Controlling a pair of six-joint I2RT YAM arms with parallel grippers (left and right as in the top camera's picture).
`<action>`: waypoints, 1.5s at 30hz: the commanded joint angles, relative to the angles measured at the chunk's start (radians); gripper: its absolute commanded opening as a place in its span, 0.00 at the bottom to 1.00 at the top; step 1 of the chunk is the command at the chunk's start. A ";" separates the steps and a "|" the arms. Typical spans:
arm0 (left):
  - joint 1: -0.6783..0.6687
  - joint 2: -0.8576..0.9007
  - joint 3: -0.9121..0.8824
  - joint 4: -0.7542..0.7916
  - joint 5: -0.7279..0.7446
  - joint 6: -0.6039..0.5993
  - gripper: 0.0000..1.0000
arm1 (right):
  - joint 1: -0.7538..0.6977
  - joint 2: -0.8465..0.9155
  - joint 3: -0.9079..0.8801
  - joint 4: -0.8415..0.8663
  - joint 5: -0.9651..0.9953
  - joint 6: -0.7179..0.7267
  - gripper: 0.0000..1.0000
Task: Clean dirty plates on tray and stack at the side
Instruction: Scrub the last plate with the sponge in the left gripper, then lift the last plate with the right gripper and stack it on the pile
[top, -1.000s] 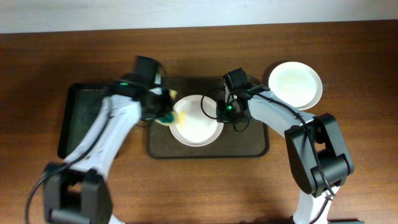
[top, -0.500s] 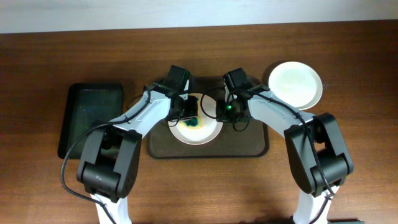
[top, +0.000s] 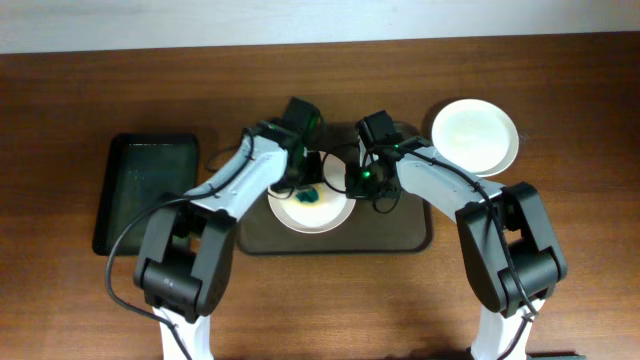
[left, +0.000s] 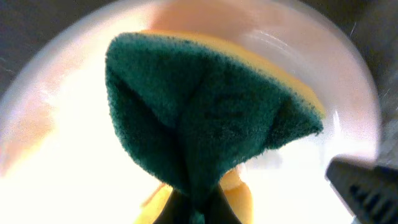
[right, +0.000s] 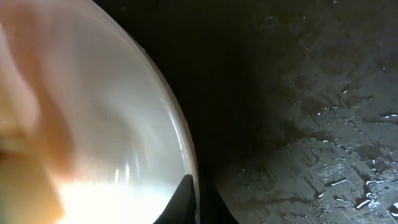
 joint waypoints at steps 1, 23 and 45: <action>-0.018 0.009 -0.077 0.054 0.049 0.001 0.00 | -0.006 0.023 -0.019 -0.017 0.072 -0.006 0.04; 0.725 -0.126 -0.040 -0.182 -0.173 -0.001 0.00 | 0.387 -0.003 0.657 -0.576 1.333 -0.354 0.04; 0.733 -0.389 0.036 -0.216 -0.076 0.044 0.99 | 0.098 -0.003 0.637 -0.623 0.579 -0.299 0.04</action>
